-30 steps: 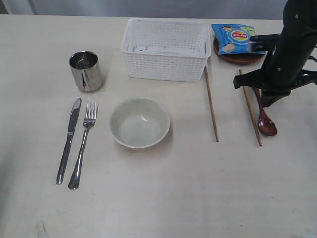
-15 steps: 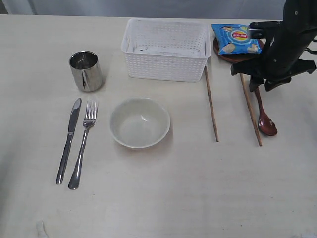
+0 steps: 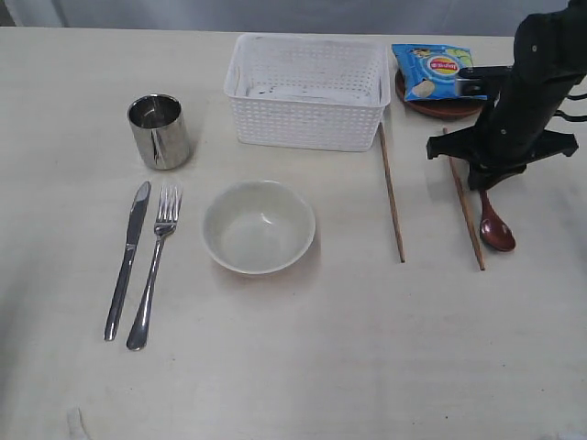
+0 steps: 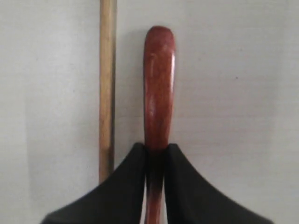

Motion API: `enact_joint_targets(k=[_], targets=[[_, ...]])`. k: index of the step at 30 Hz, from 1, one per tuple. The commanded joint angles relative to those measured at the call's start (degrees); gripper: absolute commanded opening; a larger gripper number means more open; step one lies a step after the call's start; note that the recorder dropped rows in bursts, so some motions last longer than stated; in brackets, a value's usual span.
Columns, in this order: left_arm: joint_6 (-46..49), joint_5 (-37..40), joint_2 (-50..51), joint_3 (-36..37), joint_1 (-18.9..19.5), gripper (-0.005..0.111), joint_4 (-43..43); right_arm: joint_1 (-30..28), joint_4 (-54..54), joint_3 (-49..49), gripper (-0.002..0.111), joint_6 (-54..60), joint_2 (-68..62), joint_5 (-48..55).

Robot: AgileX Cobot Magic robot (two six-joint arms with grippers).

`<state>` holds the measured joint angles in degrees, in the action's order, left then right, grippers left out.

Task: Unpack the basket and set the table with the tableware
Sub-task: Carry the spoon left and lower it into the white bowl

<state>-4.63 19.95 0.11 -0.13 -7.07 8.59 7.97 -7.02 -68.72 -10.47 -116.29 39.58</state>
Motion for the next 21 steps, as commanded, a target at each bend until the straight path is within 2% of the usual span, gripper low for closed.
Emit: enact_joint_targets(k=[1, 5, 10, 16, 21], targets=[[-0.1, 0.0, -0.1, 0.1, -0.3, 0.000, 0.2, 1.1, -0.3, -1.4, 0.000, 0.5, 5.1, 3.7], [-0.1, 0.0, -0.1, 0.1, -0.3, 0.000, 0.2, 6.0, 3.5, -4.1, 0.000, 3.9, 12.5, 7.3], [-0.1, 0.0, -0.1, 0.1, -0.3, 0.000, 0.2, 17.4, 10.2, -6.6, 0.000, 10.5, 19.6, 9.0], [-0.1, 0.0, -0.1, 0.1, -0.3, 0.000, 0.2, 29.5, 10.2, -13.4, 0.000, 10.5, 17.3, 7.1], [-0.1, 0.0, -0.1, 0.1, -0.3, 0.000, 0.2, 35.4, 12.6, -15.7, 0.000, 10.5, 12.1, 2.4]])
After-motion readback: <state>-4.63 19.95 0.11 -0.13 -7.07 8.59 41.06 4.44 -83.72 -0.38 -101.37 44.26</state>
